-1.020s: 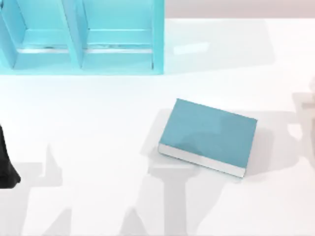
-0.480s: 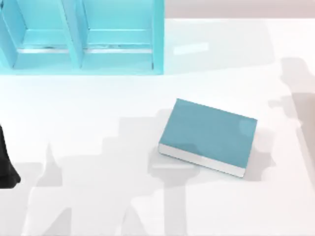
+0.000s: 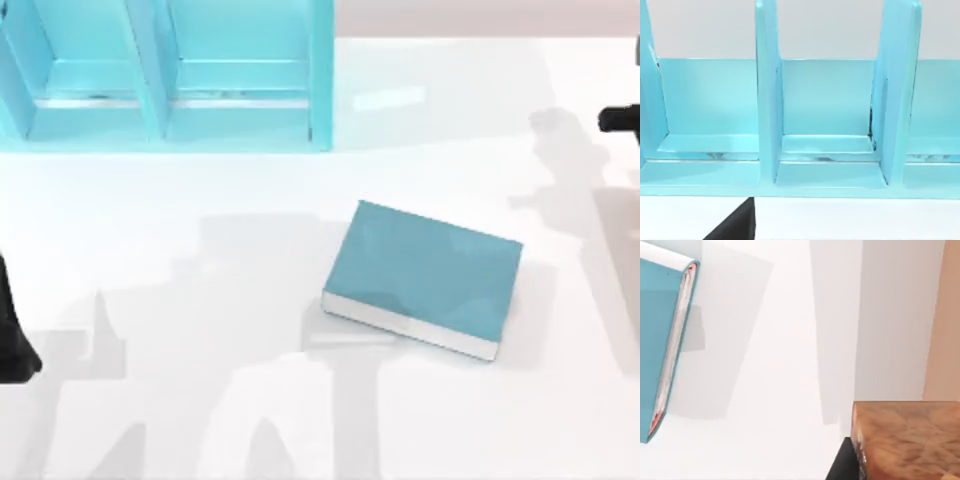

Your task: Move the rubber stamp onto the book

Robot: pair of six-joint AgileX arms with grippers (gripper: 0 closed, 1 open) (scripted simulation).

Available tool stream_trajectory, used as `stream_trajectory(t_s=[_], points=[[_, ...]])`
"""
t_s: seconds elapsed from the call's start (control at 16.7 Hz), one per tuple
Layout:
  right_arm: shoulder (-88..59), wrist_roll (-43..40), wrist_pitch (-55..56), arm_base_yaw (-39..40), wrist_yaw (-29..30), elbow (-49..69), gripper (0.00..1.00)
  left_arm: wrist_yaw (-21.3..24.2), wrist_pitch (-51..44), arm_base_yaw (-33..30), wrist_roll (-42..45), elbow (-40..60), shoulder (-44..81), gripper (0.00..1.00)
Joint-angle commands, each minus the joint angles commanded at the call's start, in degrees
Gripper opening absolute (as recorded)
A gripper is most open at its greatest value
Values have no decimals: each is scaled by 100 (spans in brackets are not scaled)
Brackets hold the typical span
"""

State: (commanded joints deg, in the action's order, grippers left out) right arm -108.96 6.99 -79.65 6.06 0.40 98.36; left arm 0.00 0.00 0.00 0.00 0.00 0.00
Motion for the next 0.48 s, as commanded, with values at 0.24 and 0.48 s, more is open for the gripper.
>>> stream_trajectory(t_s=[0.24,0.48], points=[[-777,1067,217,1071,-5,341,0,0,0,0,0,0,0,100],[-1393,2224,549,2174,21,722,0,0,0,0,0,0,0,100]])
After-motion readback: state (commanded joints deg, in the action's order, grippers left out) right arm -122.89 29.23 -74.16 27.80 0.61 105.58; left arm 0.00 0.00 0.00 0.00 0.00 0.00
